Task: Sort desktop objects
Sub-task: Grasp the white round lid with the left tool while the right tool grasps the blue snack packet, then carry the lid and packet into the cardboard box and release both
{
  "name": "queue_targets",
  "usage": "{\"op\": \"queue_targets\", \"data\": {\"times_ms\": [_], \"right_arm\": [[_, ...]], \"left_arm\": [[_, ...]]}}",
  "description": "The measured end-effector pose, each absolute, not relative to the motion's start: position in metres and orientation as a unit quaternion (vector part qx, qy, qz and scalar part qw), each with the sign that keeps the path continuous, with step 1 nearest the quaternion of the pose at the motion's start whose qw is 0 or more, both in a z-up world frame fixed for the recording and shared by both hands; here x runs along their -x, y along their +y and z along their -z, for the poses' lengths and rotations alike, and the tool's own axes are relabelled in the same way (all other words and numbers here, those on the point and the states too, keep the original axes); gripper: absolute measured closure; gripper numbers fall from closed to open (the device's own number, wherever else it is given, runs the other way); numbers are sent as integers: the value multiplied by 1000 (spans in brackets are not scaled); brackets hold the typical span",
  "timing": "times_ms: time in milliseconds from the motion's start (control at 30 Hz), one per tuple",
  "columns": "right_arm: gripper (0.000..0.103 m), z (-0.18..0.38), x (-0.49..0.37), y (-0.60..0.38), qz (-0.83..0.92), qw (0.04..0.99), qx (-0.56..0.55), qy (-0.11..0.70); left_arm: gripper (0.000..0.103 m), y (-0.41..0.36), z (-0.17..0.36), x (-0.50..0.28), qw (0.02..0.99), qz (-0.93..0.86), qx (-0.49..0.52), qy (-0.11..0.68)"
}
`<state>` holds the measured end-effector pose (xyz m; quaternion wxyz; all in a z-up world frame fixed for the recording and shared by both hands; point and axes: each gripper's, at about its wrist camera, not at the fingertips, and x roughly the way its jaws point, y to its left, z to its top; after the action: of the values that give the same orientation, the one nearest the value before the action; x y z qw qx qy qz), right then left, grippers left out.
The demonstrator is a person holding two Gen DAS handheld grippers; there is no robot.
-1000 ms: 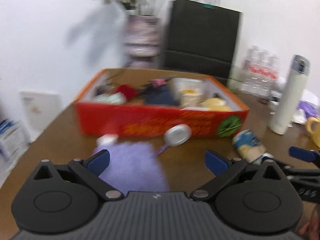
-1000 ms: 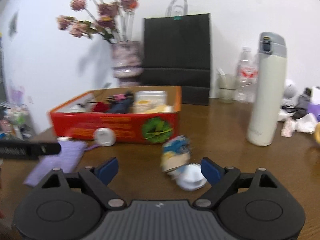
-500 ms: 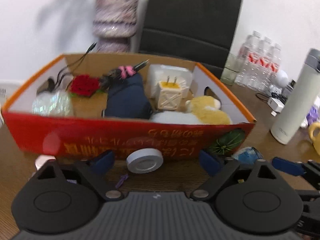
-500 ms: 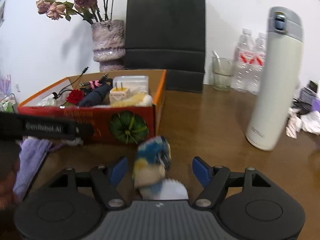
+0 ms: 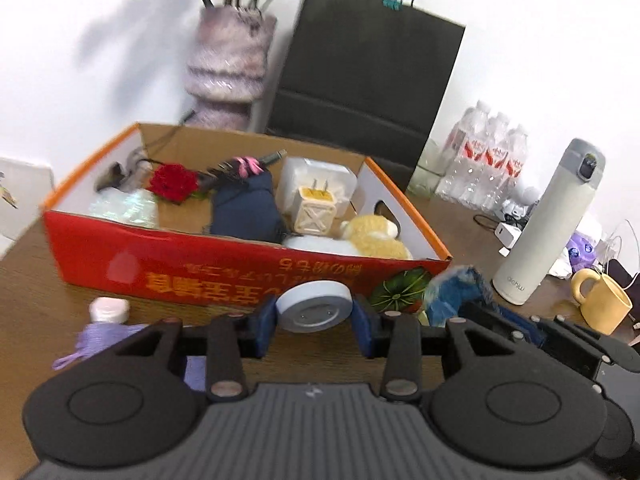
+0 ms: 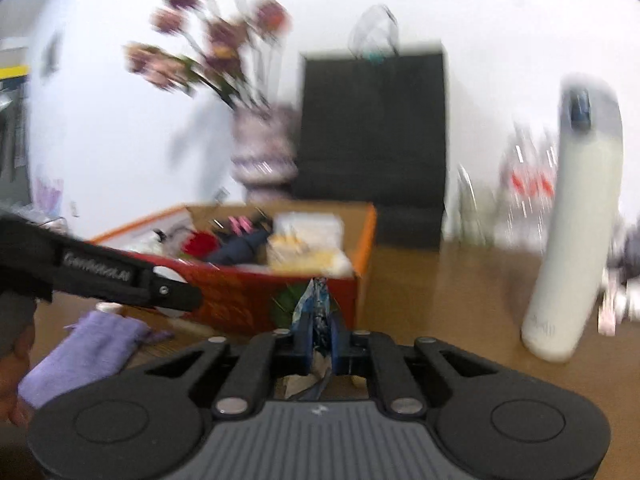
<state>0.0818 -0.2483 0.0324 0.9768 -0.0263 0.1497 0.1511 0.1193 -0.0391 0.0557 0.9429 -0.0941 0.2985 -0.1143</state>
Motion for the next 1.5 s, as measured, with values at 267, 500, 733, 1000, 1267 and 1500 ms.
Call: {"op": "queue_targets", "data": {"times_ms": [267, 500, 733, 1000, 1267, 1500], "right_arm": [[96, -58, -40, -230, -157, 982, 0, 107], [96, -102, -37, -215, -135, 987, -3, 88], [96, -133, -137, -202, -76, 988, 40, 127], [96, -123, -258, -213, -45, 976, 33, 210], [92, -91, -339, -200, -30, 948, 65, 311], [66, -88, -336, -194, -41, 943, 56, 326]], "left_arm": [[63, -9, -78, -58, 956, 94, 108, 258], [63, 15, -113, -60, 966, 100, 87, 224], [63, 46, -139, -154, 960, 104, 84, 247], [63, 50, -131, -268, 943, 100, 55, 313], [51, 43, -74, -317, 901, 88, -3, 424], [28, 56, -88, -311, 901, 91, 22, 423]]}}
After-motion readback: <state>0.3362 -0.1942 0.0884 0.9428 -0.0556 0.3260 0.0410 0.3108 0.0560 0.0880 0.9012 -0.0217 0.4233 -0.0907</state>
